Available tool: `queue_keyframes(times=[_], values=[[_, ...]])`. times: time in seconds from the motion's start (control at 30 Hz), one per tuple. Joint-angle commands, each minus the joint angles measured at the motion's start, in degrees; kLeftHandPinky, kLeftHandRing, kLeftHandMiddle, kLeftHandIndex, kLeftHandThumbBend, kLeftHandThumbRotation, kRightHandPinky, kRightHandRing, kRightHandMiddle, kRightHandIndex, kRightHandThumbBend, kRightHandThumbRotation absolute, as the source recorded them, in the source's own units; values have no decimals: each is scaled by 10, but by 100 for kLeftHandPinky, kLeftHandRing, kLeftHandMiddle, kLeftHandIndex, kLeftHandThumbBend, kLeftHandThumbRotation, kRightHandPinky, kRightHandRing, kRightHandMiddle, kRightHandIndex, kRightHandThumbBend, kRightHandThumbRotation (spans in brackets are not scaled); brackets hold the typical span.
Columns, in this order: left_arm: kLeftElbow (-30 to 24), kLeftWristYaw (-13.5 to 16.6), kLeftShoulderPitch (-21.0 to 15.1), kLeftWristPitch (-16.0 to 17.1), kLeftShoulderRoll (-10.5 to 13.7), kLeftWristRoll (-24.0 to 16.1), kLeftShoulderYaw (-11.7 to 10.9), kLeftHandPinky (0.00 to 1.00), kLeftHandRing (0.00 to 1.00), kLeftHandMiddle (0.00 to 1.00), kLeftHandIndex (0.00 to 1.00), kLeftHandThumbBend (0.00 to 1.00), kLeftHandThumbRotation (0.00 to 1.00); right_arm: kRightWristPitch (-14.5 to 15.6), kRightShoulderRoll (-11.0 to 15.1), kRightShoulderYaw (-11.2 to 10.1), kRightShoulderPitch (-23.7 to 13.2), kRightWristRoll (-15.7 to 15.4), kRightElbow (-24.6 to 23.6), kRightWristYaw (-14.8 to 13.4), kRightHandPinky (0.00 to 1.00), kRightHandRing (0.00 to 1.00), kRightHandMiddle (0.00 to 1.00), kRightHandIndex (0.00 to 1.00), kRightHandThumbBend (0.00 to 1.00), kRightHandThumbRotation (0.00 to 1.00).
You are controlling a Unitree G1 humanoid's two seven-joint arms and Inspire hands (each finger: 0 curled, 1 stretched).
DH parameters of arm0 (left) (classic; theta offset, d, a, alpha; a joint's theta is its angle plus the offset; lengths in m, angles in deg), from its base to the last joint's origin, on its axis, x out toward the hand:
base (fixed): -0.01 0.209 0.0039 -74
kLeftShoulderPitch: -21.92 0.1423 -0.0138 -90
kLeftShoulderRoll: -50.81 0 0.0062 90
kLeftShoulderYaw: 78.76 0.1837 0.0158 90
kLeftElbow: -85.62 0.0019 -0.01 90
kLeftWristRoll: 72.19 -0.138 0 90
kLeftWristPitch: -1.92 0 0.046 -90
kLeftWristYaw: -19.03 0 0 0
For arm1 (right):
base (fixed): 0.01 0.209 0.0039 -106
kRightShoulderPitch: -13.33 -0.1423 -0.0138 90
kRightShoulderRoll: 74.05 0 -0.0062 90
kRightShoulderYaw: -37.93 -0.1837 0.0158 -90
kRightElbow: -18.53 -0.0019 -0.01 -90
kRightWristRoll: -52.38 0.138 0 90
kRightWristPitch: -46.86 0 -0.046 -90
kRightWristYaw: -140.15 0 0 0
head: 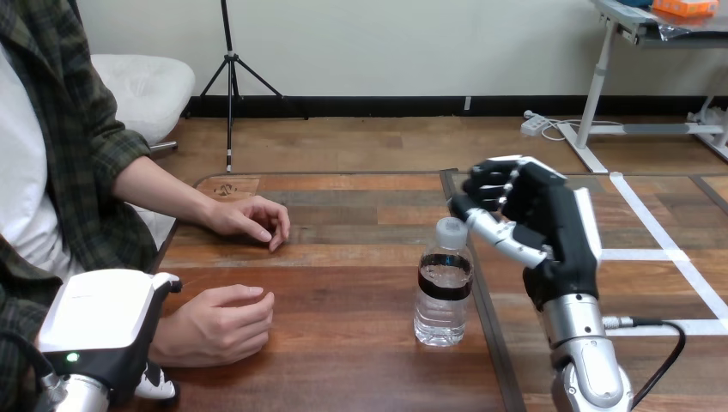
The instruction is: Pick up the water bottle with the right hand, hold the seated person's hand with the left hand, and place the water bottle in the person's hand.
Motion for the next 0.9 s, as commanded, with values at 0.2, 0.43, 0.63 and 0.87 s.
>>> queue_keyframes(times=[0.2,0.43,0.63,0.87], values=[[3,16,-27,2,17,6,9,77,80,81,80,93,9,-7,40,31,-20,-63,-17,-15,93,94,95,94,82,9],[3,24,-25,7,19,10,8,76,79,80,79,93,9,15,44,39,-19,-70,-22,-10,98,97,98,97,87,16],[2,24,-23,9,19,16,7,76,79,80,79,93,9,52,41,45,-21,-55,-29,19,100,99,100,99,90,18],[-1,28,-21,10,17,23,5,76,79,80,79,93,8,77,42,52,-20,-47,-34,39,100,100,100,100,91,18]])
